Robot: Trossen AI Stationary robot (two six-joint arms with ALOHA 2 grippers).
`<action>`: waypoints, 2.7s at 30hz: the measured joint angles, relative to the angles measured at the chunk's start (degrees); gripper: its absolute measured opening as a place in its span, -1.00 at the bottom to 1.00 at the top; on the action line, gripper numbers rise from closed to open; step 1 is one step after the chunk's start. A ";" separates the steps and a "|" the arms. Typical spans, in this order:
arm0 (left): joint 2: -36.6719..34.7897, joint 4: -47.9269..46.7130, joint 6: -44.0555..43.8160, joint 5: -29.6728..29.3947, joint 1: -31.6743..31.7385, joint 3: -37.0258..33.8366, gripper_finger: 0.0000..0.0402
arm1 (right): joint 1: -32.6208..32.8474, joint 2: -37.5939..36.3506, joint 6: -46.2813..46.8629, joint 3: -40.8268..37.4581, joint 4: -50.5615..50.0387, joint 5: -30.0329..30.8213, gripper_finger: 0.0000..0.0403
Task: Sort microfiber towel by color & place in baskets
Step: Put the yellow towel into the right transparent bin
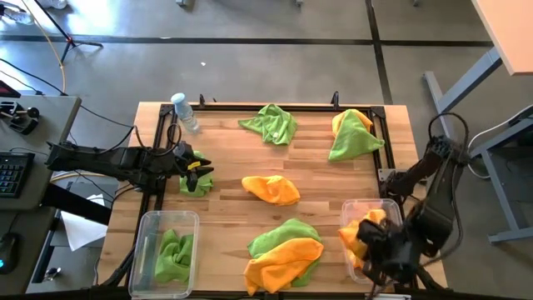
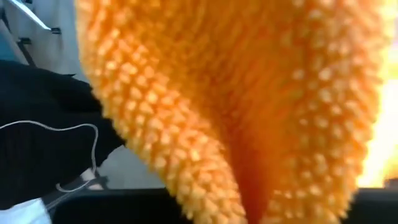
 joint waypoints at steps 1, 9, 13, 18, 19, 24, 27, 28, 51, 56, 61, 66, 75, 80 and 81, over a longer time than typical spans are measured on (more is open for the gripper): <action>-0.01 0.00 0.00 0.00 0.00 0.00 -0.33 | 0.83 0.50 1.29 0.00 0.01 -0.01 -1.00; 0.02 0.00 0.48 0.00 0.04 0.00 -0.33 | 3.66 4.48 2.63 -0.02 -16.45 4.42 -1.00; 0.02 0.00 0.14 0.54 0.04 0.00 -0.33 | 3.71 5.29 2.48 -1.36 -17.83 9.82 -1.00; 0.02 -0.02 0.13 1.07 0.02 0.00 -0.33 | 4.16 3.01 4.37 -8.71 -12.48 10.54 -1.00; 0.02 -0.02 0.13 1.07 0.02 0.00 -0.33 | 4.53 2.28 5.45 -10.91 -10.75 10.61 -1.00; 0.02 -0.04 0.13 1.50 0.02 0.00 -0.33 | 6.84 -2.89 10.11 -23.12 2.72 11.42 -1.00; 0.02 -0.04 0.11 1.95 0.02 0.00 -0.33 | 7.63 -5.32 10.61 -29.75 9.40 9.02 -1.00; 0.02 -0.04 0.11 2.02 0.02 0.00 -0.33 | 7.63 -5.95 10.59 -31.68 10.90 7.37 -1.00; 0.02 -0.07 0.00 1.99 0.02 0.02 -0.32 | 7.01 -7.96 -11.03 -52.28 31.23 -3.58 -0.82; 0.02 -0.07 0.02 1.97 0.02 0.02 -0.32 | 6.96 -7.88 -12.76 -51.90 30.77 -5.29 -0.63; 0.02 -0.07 0.09 1.97 0.02 0.02 -0.32 | 7.04 -7.74 -15.15 -47.92 27.43 -6.21 -0.46; 0.02 -0.07 0.12 1.88 0.02 0.02 -0.32 | 7.13 -7.73 -15.43 -41.21 17.59 -3.90 -0.36; 0.02 -0.08 0.12 0.67 0.02 0.04 -0.32 | 7.11 -7.74 -18.64 -31.38 5.12 -1.70 -0.27; 0.02 -0.09 0.11 0.33 0.02 0.04 -0.32 | 7.11 -7.74 -17.98 -29.30 3.81 -1.68 -0.13; 0.03 -0.07 0.11 0.34 0.02 0.04 -0.32 | 7.11 -7.76 -17.96 -28.97 3.62 -1.69 -0.09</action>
